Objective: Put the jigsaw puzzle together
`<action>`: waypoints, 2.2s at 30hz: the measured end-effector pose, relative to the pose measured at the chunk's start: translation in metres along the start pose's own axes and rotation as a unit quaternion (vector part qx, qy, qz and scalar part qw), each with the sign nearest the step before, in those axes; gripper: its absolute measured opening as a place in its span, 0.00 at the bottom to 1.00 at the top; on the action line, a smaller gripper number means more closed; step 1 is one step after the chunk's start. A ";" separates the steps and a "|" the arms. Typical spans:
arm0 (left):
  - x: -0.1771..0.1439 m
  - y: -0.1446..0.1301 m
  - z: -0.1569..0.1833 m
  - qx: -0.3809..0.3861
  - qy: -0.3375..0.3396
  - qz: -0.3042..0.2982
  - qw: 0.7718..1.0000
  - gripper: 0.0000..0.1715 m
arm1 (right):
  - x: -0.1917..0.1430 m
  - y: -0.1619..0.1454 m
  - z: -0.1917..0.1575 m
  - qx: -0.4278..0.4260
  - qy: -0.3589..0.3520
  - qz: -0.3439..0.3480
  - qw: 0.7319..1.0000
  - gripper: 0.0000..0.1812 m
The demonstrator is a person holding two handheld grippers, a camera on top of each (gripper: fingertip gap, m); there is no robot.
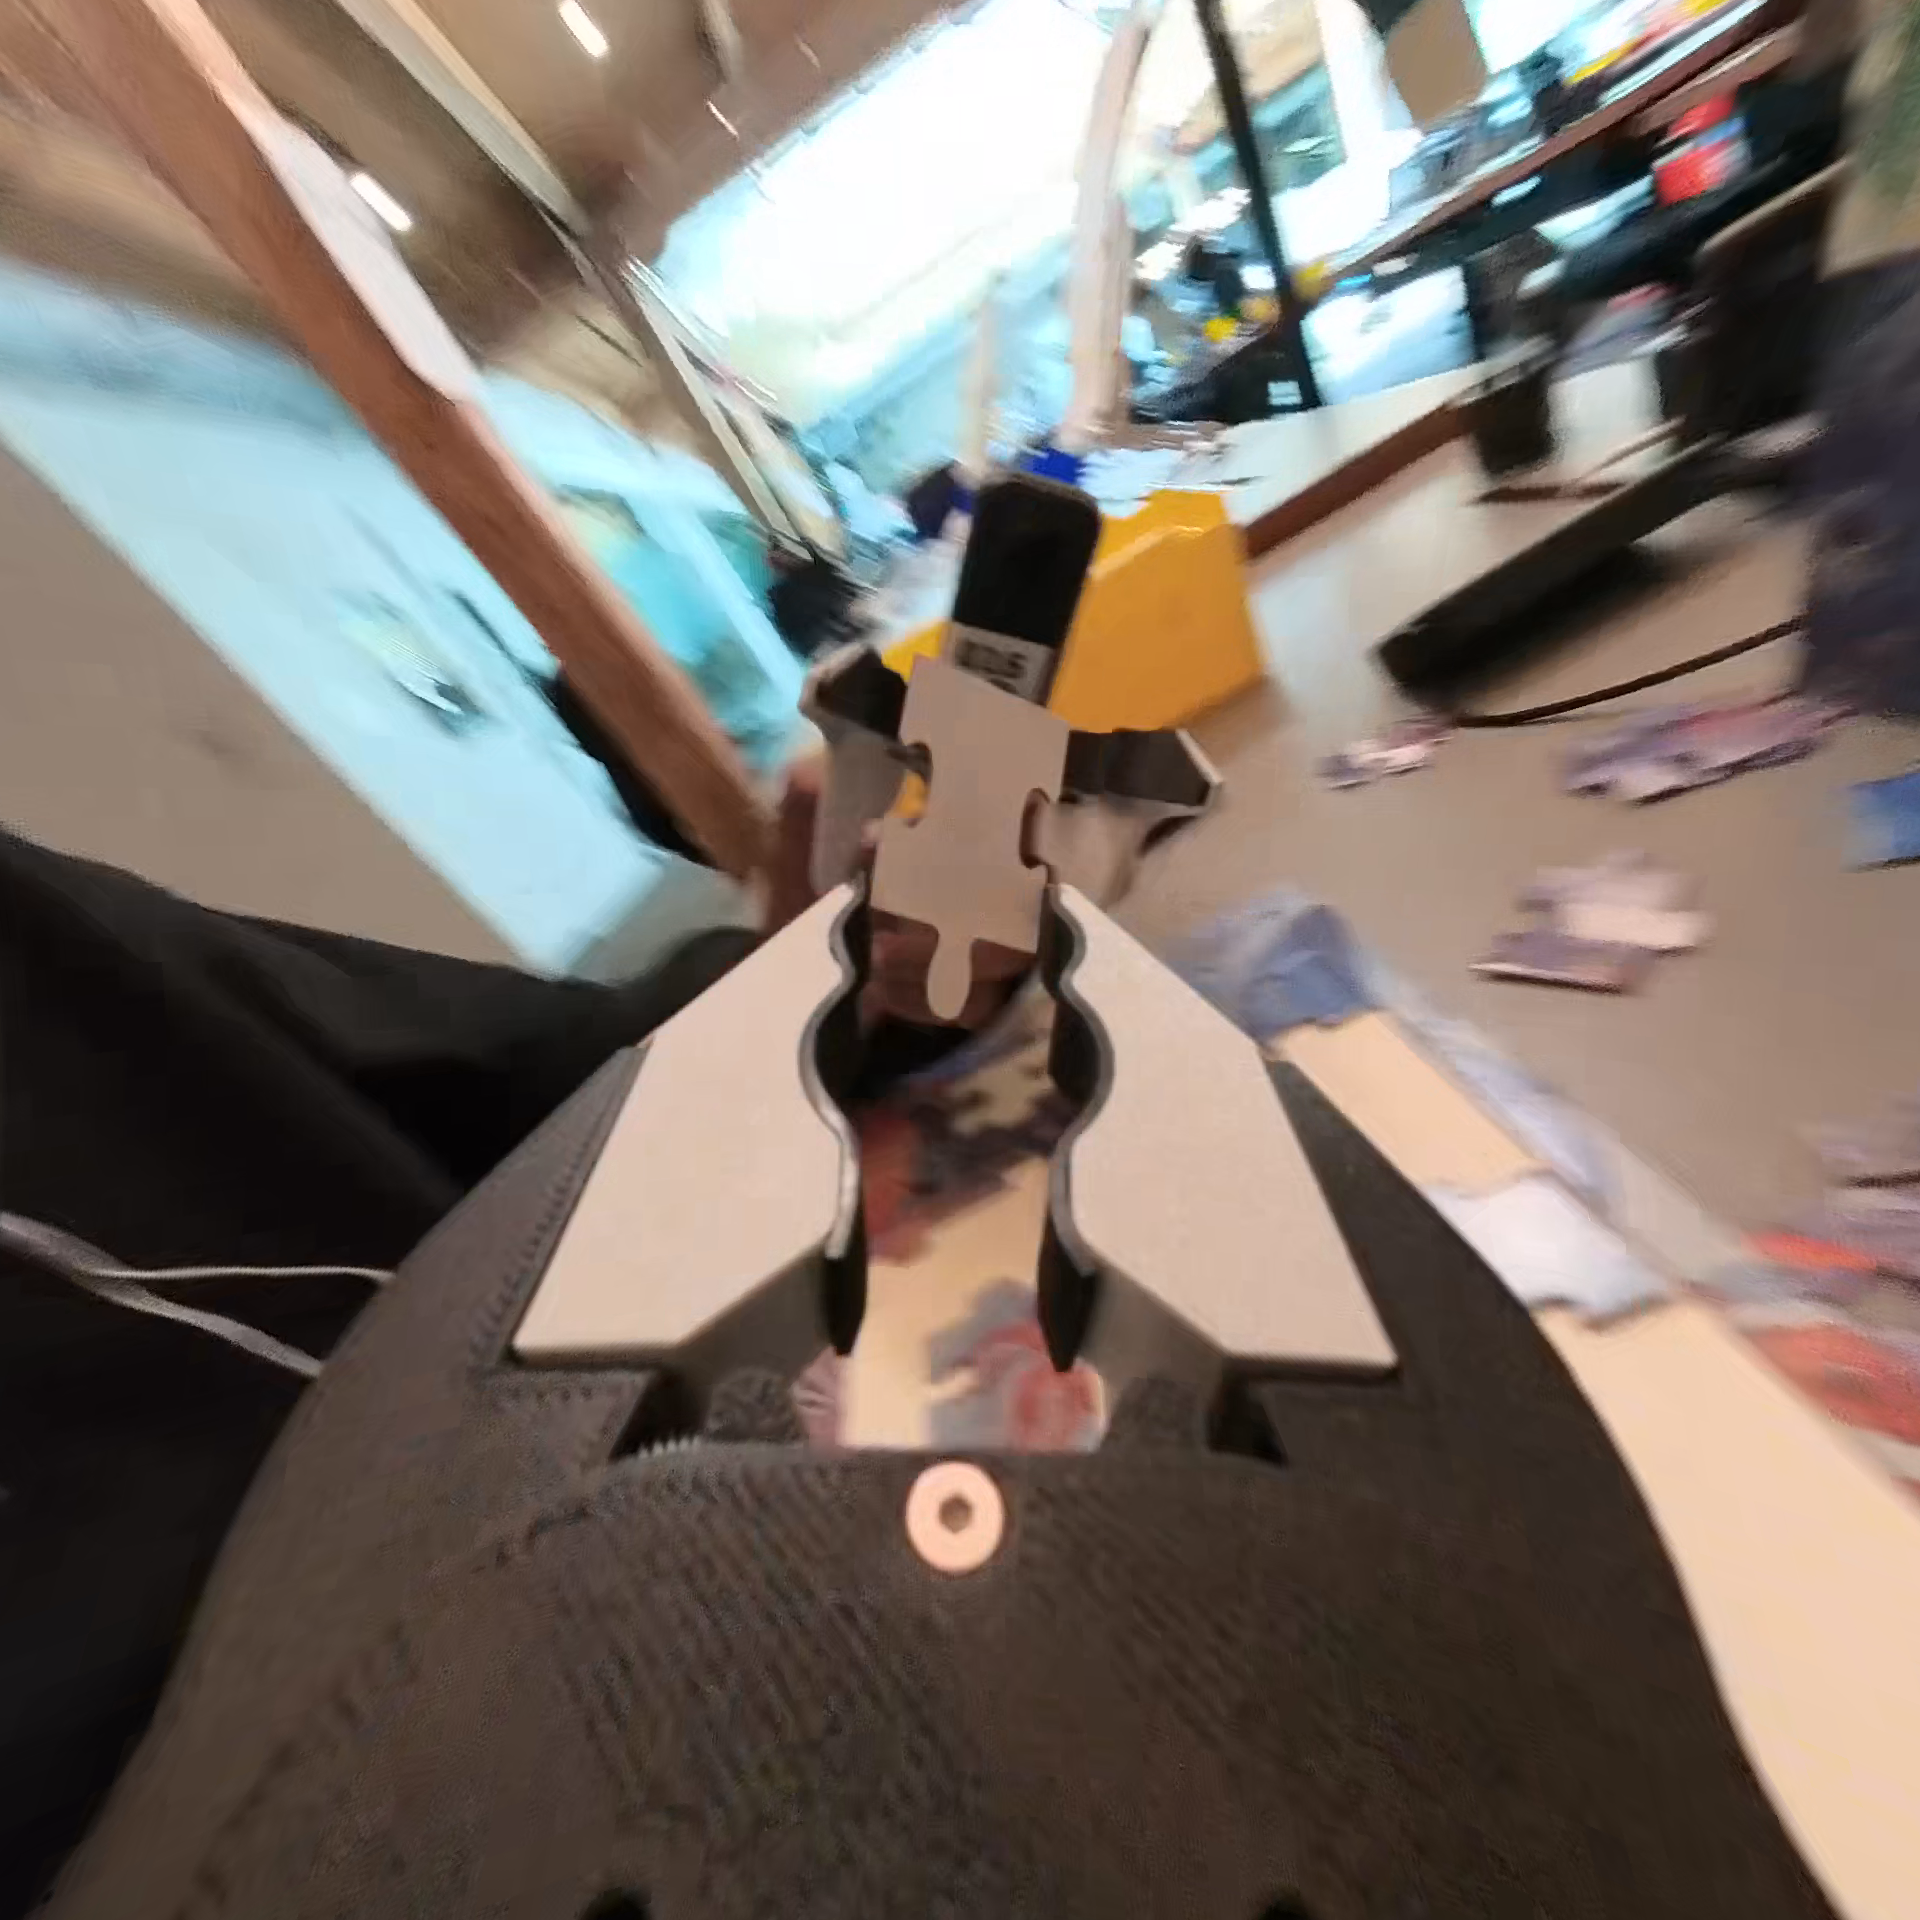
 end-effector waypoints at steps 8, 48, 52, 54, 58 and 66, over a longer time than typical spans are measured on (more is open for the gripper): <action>0.005 -0.007 0.019 0.060 -0.034 -0.017 0.997 0.00 | -0.009 0.006 -0.012 0.240 0.189 0.056 0.950 0.05; -0.020 -0.048 -0.114 0.009 0.261 -0.324 0.909 0.04 | -0.026 -0.055 0.073 -0.122 -0.216 -0.245 0.937 0.05; -0.017 -0.046 -0.115 0.009 0.251 -0.316 0.915 0.03 | -0.024 -0.058 0.073 -0.133 -0.218 -0.254 0.933 0.04; -0.017 -0.048 -0.118 0.004 0.252 -0.316 0.915 0.03 | -0.023 -0.058 0.074 -0.136 -0.219 -0.256 0.932 0.04; -0.011 -0.044 -0.115 -0.021 0.226 -0.293 0.929 0.01 | -0.023 -0.060 0.077 -0.137 -0.222 -0.262 0.929 0.04; -0.014 -0.045 -0.122 -0.005 0.257 -0.301 0.918 0.03 | -0.027 -0.064 0.082 -0.141 -0.236 -0.277 0.921 0.04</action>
Point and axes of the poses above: each gripper's, where its closed fingertips meet, x out along the fingers, y out of its top, z = x × y across the jaws, the point moved 1 cm from there along -x, back along the fingers, and after that the axes turned 1 degree about x, right-handed, at the moved point
